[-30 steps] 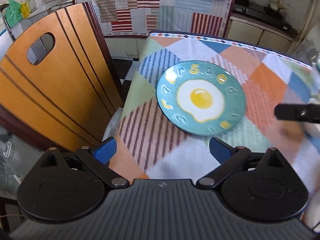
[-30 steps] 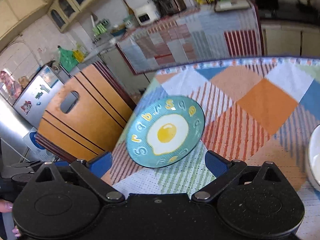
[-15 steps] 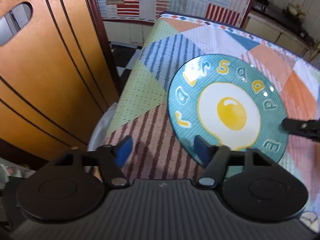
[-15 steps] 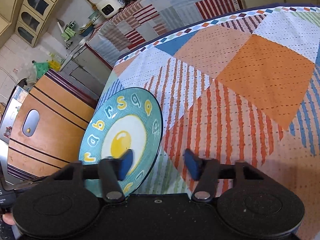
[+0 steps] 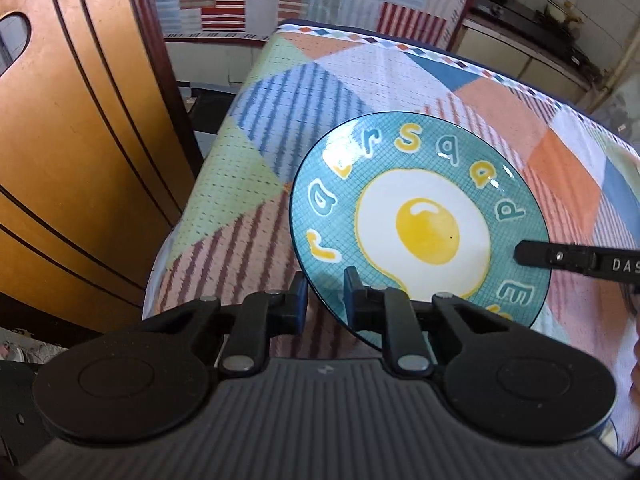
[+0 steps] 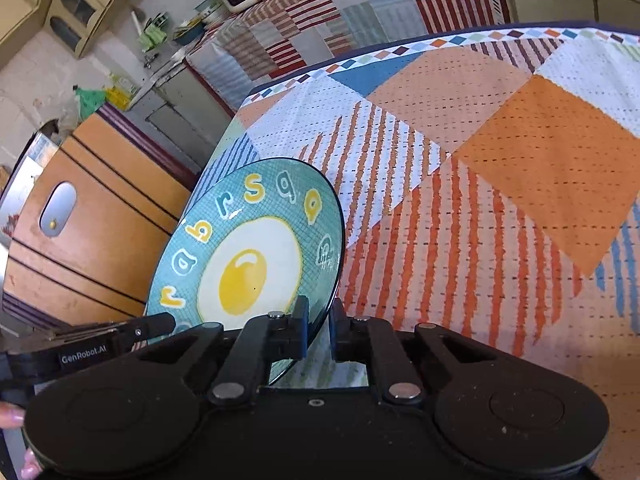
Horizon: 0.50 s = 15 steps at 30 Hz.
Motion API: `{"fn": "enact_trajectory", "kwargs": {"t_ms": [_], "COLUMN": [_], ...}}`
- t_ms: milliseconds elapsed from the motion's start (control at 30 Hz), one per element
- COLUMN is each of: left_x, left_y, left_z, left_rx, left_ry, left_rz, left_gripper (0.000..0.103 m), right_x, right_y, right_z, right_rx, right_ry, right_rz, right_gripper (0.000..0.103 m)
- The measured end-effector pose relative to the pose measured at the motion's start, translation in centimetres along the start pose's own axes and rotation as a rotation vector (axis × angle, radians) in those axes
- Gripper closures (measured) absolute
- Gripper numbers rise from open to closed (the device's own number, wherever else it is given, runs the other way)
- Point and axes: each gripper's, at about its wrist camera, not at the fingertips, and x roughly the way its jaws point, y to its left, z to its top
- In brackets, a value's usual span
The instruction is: Organize plates and bowls
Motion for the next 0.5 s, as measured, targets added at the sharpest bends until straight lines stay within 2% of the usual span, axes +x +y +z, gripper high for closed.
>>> {"fn": "enact_trajectory", "kwargs": {"t_ms": [233,500], "left_x": [-2.5,-4.7], "left_y": [-3.4,-7.7], "left_z": [-1.8,-2.8], "left_rx": [0.054,0.120], "left_ry": [-0.005,-0.006], "left_rz": [-0.025,-0.111], "left_gripper": [0.085,0.085], "right_x": [-4.2,-10.1], "right_y": [-0.7,-2.1], "right_z": [-1.2,-3.1], "right_rx": [-0.061,-0.098], "right_ry": [-0.001,-0.034], "right_rz": [-0.024,-0.098], "right_gripper": [0.087,0.087]}}
